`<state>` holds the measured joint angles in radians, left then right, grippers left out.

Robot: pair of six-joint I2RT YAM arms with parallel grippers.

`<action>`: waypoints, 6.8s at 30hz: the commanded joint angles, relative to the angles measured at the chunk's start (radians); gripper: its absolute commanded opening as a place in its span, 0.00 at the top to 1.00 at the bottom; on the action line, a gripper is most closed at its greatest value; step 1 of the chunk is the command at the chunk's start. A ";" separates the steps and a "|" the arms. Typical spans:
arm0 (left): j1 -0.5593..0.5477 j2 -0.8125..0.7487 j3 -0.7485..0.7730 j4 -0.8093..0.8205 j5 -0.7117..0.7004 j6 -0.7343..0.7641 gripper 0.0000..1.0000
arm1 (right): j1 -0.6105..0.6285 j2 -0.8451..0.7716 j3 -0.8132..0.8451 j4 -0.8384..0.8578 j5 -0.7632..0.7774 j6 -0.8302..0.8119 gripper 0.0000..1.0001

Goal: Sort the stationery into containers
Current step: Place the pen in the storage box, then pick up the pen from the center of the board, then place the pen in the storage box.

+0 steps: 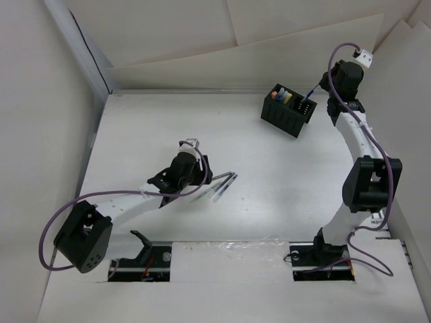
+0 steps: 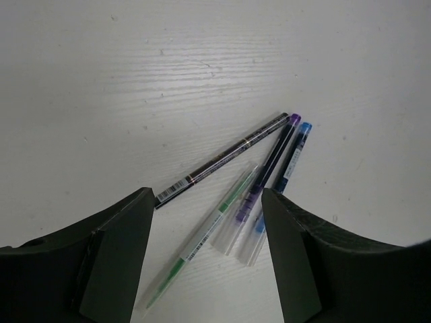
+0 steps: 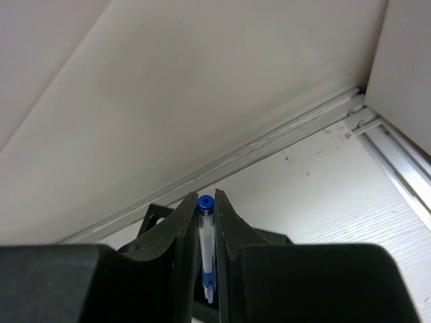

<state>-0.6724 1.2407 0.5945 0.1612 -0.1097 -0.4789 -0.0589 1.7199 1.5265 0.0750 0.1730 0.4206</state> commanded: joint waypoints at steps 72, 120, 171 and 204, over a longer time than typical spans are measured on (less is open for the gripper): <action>-0.089 0.414 0.246 -0.106 -0.148 0.161 0.84 | 0.349 -0.375 -0.424 0.037 -0.309 0.083 0.74; -0.089 0.028 0.093 0.113 0.067 0.100 1.00 | 0.587 0.035 -0.416 0.264 -0.701 0.184 0.76; -0.089 0.068 0.034 -0.232 -0.194 -0.064 0.37 | -0.084 0.032 0.056 -0.003 -0.171 0.010 0.89; -0.089 -0.069 -0.013 -0.255 -0.067 -0.063 0.55 | 0.071 0.061 0.001 -0.014 -0.070 -0.034 0.36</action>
<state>-0.7620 1.2140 0.6064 -0.0944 -0.2256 -0.5430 -0.0055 1.8439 1.5425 0.0277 0.1207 0.3702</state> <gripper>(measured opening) 0.453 0.642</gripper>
